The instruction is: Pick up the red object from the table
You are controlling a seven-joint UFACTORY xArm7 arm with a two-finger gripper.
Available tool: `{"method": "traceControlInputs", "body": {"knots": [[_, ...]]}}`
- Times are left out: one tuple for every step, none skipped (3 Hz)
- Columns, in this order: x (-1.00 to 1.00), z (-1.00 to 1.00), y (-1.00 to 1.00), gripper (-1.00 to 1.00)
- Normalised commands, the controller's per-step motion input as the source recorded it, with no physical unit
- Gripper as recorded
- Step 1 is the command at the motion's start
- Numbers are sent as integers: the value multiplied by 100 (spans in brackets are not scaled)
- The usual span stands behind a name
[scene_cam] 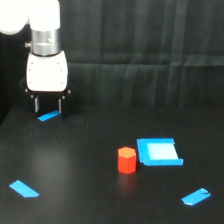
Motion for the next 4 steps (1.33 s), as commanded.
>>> {"method": "traceControlInputs", "body": {"knots": [[4,-5,-4,87],[52,-30,-71,88],[72,-24,-78,96],[78,-21,-91,100]]}}
